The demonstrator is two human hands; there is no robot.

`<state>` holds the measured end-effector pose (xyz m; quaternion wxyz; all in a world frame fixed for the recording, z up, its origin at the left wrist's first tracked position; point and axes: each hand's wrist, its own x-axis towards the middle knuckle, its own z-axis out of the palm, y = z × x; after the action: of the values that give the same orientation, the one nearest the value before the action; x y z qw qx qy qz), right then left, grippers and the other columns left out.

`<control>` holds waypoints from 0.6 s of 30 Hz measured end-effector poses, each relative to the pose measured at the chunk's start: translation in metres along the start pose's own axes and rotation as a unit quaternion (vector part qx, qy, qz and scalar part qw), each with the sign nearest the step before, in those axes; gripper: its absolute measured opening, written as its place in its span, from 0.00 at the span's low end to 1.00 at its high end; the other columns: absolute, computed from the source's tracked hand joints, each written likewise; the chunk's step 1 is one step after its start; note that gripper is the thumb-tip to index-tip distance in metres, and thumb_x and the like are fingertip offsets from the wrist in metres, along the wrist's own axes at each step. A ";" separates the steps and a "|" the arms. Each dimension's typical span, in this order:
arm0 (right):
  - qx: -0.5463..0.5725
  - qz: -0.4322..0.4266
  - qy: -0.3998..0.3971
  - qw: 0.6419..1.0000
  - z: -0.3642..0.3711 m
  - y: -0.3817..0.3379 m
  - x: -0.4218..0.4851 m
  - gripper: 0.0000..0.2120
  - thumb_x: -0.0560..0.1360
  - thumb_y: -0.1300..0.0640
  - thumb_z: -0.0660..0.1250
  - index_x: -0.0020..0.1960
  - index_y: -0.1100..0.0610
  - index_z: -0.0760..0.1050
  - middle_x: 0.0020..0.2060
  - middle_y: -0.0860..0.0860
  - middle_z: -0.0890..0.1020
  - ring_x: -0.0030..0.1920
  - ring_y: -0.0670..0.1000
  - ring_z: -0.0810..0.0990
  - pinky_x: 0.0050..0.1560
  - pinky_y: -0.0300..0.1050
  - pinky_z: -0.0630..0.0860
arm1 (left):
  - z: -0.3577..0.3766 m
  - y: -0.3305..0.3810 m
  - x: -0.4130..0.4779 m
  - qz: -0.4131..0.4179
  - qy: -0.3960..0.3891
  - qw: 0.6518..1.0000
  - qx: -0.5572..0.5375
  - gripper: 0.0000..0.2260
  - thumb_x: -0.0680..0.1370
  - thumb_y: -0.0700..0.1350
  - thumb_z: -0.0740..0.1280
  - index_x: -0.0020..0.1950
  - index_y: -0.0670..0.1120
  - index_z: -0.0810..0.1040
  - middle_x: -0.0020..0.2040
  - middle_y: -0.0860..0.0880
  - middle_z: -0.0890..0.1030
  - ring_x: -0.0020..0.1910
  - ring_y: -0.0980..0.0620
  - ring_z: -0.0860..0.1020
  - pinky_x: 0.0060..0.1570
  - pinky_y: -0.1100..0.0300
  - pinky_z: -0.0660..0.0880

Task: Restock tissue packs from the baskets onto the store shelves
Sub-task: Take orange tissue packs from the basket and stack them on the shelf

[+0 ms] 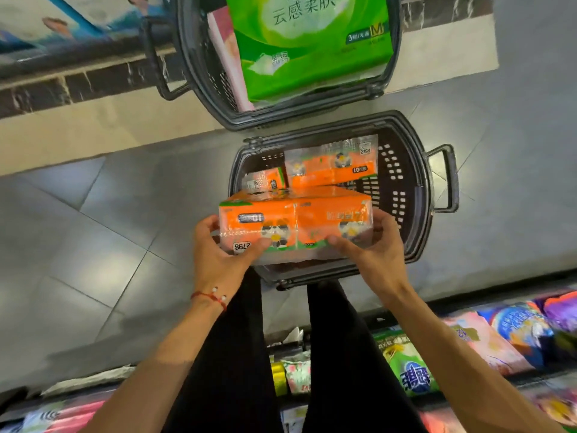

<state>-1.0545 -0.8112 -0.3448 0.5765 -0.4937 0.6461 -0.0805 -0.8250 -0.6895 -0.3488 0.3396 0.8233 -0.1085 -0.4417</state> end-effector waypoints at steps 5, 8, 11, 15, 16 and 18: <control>-0.034 -0.037 -0.059 0.997 0.003 -0.006 0.010 0.29 0.74 0.48 0.82 0.71 0.48 0.75 0.66 0.59 0.81 0.67 0.60 0.81 0.65 0.59 0.81 | -0.011 0.003 0.025 0.035 -0.116 0.993 0.004 0.38 0.64 0.60 0.83 0.66 0.75 0.65 0.67 0.52 0.77 0.63 0.56 0.80 0.60 0.54 0.81; 0.025 -0.047 -0.085 0.995 0.009 -0.023 0.000 0.23 0.80 0.63 0.73 0.73 0.58 0.71 0.66 0.57 0.83 0.67 0.57 0.83 0.66 0.58 0.81 | -0.020 0.011 0.035 0.024 -0.156 0.987 -0.018 0.40 0.65 0.57 0.83 0.72 0.58 0.69 0.61 0.53 0.83 0.60 0.54 0.82 0.61 0.44 0.80; 0.053 -0.031 -0.062 0.996 0.014 -0.045 -0.017 0.23 0.79 0.66 0.73 0.72 0.61 0.72 0.63 0.56 0.85 0.64 0.56 0.85 0.65 0.55 0.82 | -0.040 0.029 0.036 0.032 -0.170 0.985 -0.008 0.35 0.65 0.55 0.82 0.68 0.52 0.73 0.58 0.53 0.84 0.58 0.54 0.83 0.61 0.43 0.80; 0.052 -0.061 -0.036 0.996 0.017 -0.085 -0.051 0.25 0.76 0.66 0.76 0.70 0.56 0.75 0.59 0.51 0.87 0.60 0.51 0.86 0.60 0.45 0.84 | -0.075 0.061 0.024 0.024 -0.138 0.989 -0.040 0.41 0.69 0.43 0.81 0.78 0.51 0.67 0.58 0.56 0.82 0.54 0.63 0.80 0.54 0.68 0.79; 0.049 -0.079 -0.034 0.995 0.019 -0.095 -0.058 0.25 0.74 0.66 0.77 0.68 0.52 0.76 0.57 0.48 0.88 0.58 0.48 0.87 0.57 0.42 0.83 | -0.085 0.070 0.021 0.025 -0.129 0.990 -0.041 0.40 0.68 0.43 0.81 0.78 0.50 0.68 0.58 0.55 0.82 0.52 0.64 0.81 0.49 0.72 0.79; 0.036 -0.125 -0.007 0.991 0.022 -0.111 -0.070 0.26 0.70 0.61 0.82 0.61 0.41 0.80 0.53 0.44 0.88 0.56 0.45 0.87 0.53 0.38 0.83 | -0.104 0.084 0.017 0.041 -0.125 0.991 -0.028 0.29 0.68 0.43 0.81 0.67 0.48 0.78 0.50 0.57 0.85 0.45 0.66 0.82 0.42 0.73 0.78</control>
<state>-0.9860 -0.8049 -0.2301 0.5837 -0.5504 0.5718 -0.1714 -0.7217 -0.7119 -0.2655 0.3644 0.7463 -0.1714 -0.5299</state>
